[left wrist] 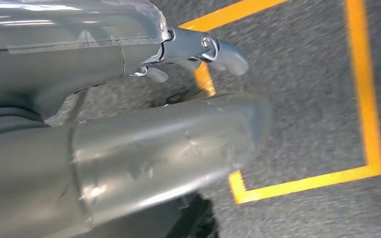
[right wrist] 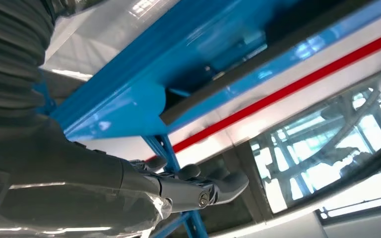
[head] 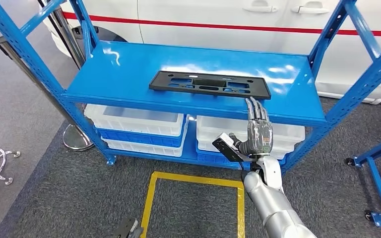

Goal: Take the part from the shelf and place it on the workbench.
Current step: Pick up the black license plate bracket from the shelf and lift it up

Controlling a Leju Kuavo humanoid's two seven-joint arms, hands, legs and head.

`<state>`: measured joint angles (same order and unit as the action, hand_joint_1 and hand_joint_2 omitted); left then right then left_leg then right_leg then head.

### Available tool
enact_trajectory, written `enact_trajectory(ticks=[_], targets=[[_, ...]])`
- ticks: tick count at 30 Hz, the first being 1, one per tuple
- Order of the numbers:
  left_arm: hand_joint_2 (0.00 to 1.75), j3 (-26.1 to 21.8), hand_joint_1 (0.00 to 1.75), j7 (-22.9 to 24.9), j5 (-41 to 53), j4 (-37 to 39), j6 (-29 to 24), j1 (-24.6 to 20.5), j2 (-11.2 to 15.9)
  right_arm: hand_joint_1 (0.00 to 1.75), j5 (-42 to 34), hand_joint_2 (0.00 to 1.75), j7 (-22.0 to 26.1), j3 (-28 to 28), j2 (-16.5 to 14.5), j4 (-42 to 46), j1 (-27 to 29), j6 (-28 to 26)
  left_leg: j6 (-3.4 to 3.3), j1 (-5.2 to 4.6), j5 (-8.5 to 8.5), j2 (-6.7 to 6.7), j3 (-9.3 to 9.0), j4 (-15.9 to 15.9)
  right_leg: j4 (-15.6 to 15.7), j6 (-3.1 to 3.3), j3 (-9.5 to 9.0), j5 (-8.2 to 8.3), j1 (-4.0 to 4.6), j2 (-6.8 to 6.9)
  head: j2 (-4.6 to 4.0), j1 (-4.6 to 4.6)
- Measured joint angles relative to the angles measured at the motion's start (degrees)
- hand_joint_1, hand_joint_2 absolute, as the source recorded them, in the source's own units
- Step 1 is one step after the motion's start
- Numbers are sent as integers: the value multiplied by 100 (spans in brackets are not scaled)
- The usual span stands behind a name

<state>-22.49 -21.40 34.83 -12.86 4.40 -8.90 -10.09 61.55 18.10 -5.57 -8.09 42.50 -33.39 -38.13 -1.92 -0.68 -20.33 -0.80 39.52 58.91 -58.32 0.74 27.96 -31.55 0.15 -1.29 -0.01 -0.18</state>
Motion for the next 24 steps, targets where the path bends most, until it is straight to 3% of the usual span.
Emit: enact_trajectory(ticks=[3,4,6,7,8,9,11,12,13,16,18,21,22,23,24], targets=[[0,-2,0,7,0,1,-37,-43,-17,0,-34,175,12,1,3,42,-40,-2,-62,54,-36,16,-157,-155,-160,-83,33,-165,1,44,1,2],[0,-2,0,7,1,1,-42,-60,-24,0,-59,175,18,2,5,49,-50,-2,-76,72,-60,20,-218,-200,-445,-107,190,-290,-10,61,0,5],[0,-2,0,7,11,1,-44,-80,-28,0,-105,175,26,5,16,46,-39,-2,-82,91,-133,20,-304,-223,-1209,-158,698,-530,-48,70,0,5],[0,-2,0,7,18,1,-45,-77,-30,0,-118,175,27,6,24,45,-16,-2,-68,100,-177,19,-347,-221,-1482,-185,925,-543,-74,72,-1,5],[0,-2,0,6,27,1,-44,-68,-29,0,-124,175,26,7,32,44,5,-2,-50,111,-223,17,-395,-212,-1558,-213,1061,-424,-99,76,-1,5],[0,-2,0,1,32,1,-37,-59,-31,0,-128,175,26,7,38,44,16,-2,-27,124,-274,14,-447,-195,-1403,-239,1087,-173,-123,84,-1,5],[0,-2,0,-23,40,2,-8,-54,-37,0,-127,175,26,7,49,41,8,-2,39,148,-384,7,-522,-133,-729,-283,941,417,-162,102,0,7],[0,-2,0,-38,44,3,13,-66,-39,0,-116,175,26,7,55,34,-3,-2,77,149,-431,1,-527,-86,-419,-280,853,586,-165,104,1,7],[0,-1,0,-53,50,2,32,-82,-41,0,-99,175,28,7,59,23,-10,-1,111,144,-460,-5,-513,-50,-247,-254,807,641,-160,100,1,7],[0,0,0,-94,82,2,77,-106,-39,0,-28,175,32,-9,62,-20,-34,-1,182,138,-493,-9,-474,-16,-177,-114,795,582,-130,87,0,8],[0,2,0,-121,109,2,100,-116,-38,0,33,175,-6,-85,60,-50,-85,1,231,149,-629,14,-418,170,-150,-32,758,578,-139,95,-1,7],[0,9,0,-145,147,2,134,-137,-38,0,185,175,-165,-341,51,-113,-167,6,279,154,-1105,43,63,1221,-135,52,717,551,-119,111,-1,5],[0,12,0,-149,159,3,143,-136,-38,0,238,175,-223,-435,50,-137,-179,8,278,154,-1194,44,237,1549,-136,66,708,542,-102,114,-1,5],[0,14,0,-150,169,3,149,-133,-38,0,275,175,-268,-516,48,-158,-187,8,263,150,-1176,44,327,1687,-137,77,695,532,-84,115,-1,5],[0,15,0,-150,172,2,152,-132,-38,0,296,175,-305,-591,44,-176,-196,8,232,142,-1049,44,300,1592,-137,85,677,521,-65,114,0,5]])
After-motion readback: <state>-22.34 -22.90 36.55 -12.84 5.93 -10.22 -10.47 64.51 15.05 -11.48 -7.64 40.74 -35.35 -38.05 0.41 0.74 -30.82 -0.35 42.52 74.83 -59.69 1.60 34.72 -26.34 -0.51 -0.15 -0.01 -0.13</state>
